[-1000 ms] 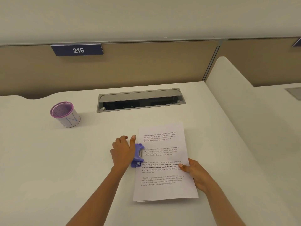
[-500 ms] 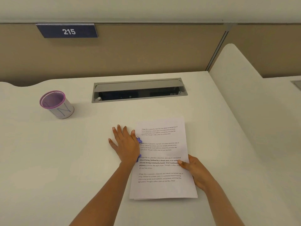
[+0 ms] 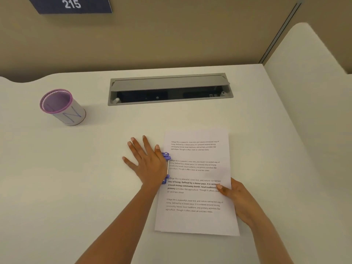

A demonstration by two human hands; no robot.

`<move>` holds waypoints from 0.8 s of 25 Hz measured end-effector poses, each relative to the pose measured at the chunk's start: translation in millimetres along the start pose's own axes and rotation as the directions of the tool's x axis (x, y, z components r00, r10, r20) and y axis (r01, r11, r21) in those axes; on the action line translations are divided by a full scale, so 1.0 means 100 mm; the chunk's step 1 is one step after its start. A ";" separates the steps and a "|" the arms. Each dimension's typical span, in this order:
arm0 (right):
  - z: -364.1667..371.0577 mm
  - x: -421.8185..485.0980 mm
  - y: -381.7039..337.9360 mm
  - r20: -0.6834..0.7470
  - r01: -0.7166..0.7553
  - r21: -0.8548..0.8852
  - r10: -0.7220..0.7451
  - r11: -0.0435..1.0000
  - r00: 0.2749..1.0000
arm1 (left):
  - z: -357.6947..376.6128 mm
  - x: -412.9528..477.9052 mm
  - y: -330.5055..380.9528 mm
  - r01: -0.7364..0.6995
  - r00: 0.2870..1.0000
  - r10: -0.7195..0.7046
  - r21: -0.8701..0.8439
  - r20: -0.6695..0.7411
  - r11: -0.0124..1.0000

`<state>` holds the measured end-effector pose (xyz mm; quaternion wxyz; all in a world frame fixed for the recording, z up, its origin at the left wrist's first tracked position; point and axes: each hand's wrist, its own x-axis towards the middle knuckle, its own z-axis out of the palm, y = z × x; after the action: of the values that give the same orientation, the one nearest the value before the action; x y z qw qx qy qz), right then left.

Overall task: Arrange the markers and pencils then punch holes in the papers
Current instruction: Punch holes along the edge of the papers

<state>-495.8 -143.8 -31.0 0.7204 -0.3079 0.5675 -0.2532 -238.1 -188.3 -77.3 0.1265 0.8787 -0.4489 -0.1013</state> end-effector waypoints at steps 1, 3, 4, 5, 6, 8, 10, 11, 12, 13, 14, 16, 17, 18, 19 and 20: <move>0.01 -0.01 0.00 -0.003 0.008 0.000 -0.008 1.000 1.000 | -0.01 -0.01 0.00 0.001 1.000 -0.001 -0.008 0.020 1.000; 0.04 -0.03 0.01 -0.008 0.030 -0.009 -0.030 1.000 1.000 | -0.06 -0.01 0.00 0.014 0.998 -0.011 -0.043 0.060 0.999; 0.04 -0.05 0.01 -0.009 0.041 -0.014 -0.041 0.999 0.999 | -0.09 0.00 0.01 0.024 0.997 -0.019 -0.064 0.079 0.998; 0.05 -0.05 0.00 -0.008 0.047 -0.018 -0.047 0.999 0.999 | -0.12 0.02 0.02 0.046 0.993 -0.035 -0.096 0.113 0.994; 0.05 -0.05 0.00 -0.006 0.052 -0.021 -0.052 0.998 0.999 | -0.17 0.04 0.05 0.088 0.984 -0.064 -0.144 0.167 0.986; 0.05 -0.05 -0.03 0.000 0.067 -0.040 -0.067 0.997 0.998 | -0.27 0.06 0.11 0.178 0.954 -0.111 -0.232 0.277 0.956; 0.04 -0.05 -0.05 0.012 0.076 -0.062 -0.075 0.995 0.997 | -0.36 0.05 0.12 0.208 0.939 -0.117 -0.266 0.322 0.941; 0.02 -0.06 -0.07 0.016 0.078 -0.067 -0.077 0.995 0.997 | -0.39 0.05 0.12 0.214 0.937 -0.115 -0.281 0.330 0.936; -0.01 -0.06 -0.08 0.017 0.081 -0.072 -0.080 0.994 0.997 | -0.42 0.05 0.11 0.218 0.935 -0.115 -0.287 0.336 0.933; -0.03 -0.07 -0.09 0.012 0.083 -0.077 -0.082 0.994 0.997 | -0.45 0.05 0.09 0.219 0.931 -0.113 -0.282 0.347 0.934; -0.06 -0.09 -0.10 0.004 0.084 -0.082 -0.084 0.993 0.996 | -0.48 0.04 0.07 0.213 0.929 -0.106 -0.277 0.355 0.937; -0.11 -0.12 -0.11 -0.008 0.083 -0.079 -0.084 0.993 0.996 | -0.54 0.03 0.03 0.202 0.927 -0.087 -0.290 0.366 0.935; -0.14 -0.13 -0.12 -0.010 0.083 -0.074 -0.084 0.994 0.996 | -0.56 0.03 0.01 0.200 0.926 -0.078 -0.306 0.369 0.931; -0.18 -0.14 -0.12 -0.011 0.085 -0.070 -0.085 0.994 0.996 | -0.58 0.02 -0.01 0.198 0.925 -0.069 -0.320 0.373 0.927; -0.21 -0.15 -0.13 -0.012 0.088 -0.070 -0.089 0.994 0.996 | -0.60 0.00 -0.03 0.190 0.925 -0.057 -0.327 0.375 0.926; -0.24 -0.16 -0.13 -0.016 0.090 -0.074 -0.092 0.993 0.996 | -0.62 -0.04 -0.05 0.169 0.928 -0.038 -0.327 0.370 0.930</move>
<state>-523.2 -145.3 -14.7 0.6908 -0.3571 0.5687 -0.2680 -218.4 -173.8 -20.3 0.1925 0.8313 -0.3911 -0.3449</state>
